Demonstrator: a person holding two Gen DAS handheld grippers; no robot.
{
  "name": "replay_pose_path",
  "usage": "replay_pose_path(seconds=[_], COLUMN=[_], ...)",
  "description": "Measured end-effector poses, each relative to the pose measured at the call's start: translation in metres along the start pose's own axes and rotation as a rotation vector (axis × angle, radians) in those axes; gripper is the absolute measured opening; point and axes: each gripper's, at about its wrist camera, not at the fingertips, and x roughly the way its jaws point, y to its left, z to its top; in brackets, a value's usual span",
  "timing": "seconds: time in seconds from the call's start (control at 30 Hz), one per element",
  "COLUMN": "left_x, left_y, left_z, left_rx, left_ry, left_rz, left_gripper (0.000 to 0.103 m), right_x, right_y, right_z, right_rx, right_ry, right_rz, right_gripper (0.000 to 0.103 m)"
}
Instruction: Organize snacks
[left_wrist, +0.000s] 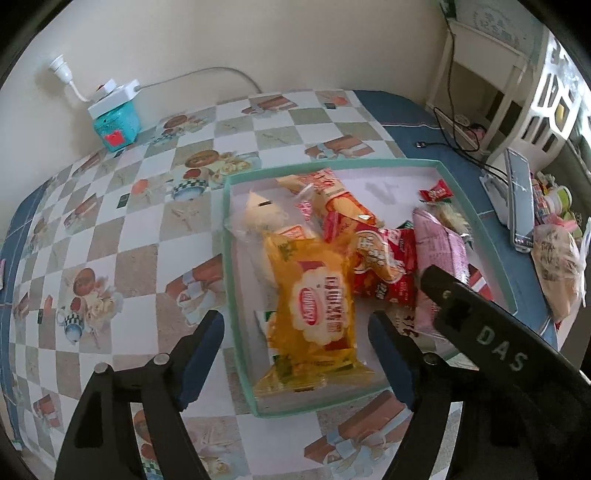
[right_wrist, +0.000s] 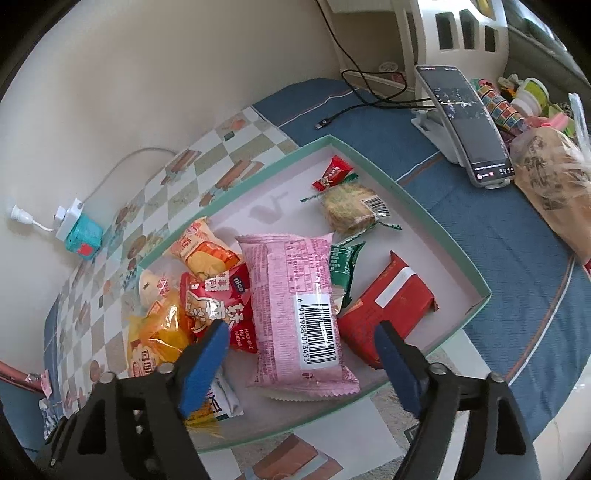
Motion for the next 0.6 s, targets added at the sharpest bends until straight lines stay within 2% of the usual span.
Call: replay_pose_path(seconds=[0.1, 0.2, 0.47, 0.53, 0.6], left_x=[-0.002, -0.005, -0.01, -0.013, -0.015], left_y=[0.01, 0.022, 0.057, 0.067, 0.077], left_z=[0.0, 0.0, -0.001, -0.001, -0.002], left_rx=[-0.03, -0.076, -0.208, -0.246, -0.282], left_ry=[0.005, 0.009, 0.005, -0.002, -0.009], left_rz=[0.014, 0.012, 0.001, 0.004, 0.03], left_gripper=[0.086, 0.086, 0.088, 0.096, 0.097], right_x=[-0.001, -0.002, -0.005, -0.004, -0.005], right_y=[-0.001, 0.0, 0.004, 0.008, 0.013], right_z=[-0.001, -0.003, -0.009, -0.012, -0.015], right_rx=[0.003, 0.004, -0.012, -0.028, -0.047], right_ry=[-0.002, -0.007, -0.007, -0.002, 0.0], right_rz=[0.003, 0.008, 0.005, -0.002, -0.003], right_gripper=[0.093, 0.102, 0.103, 0.103, 0.103])
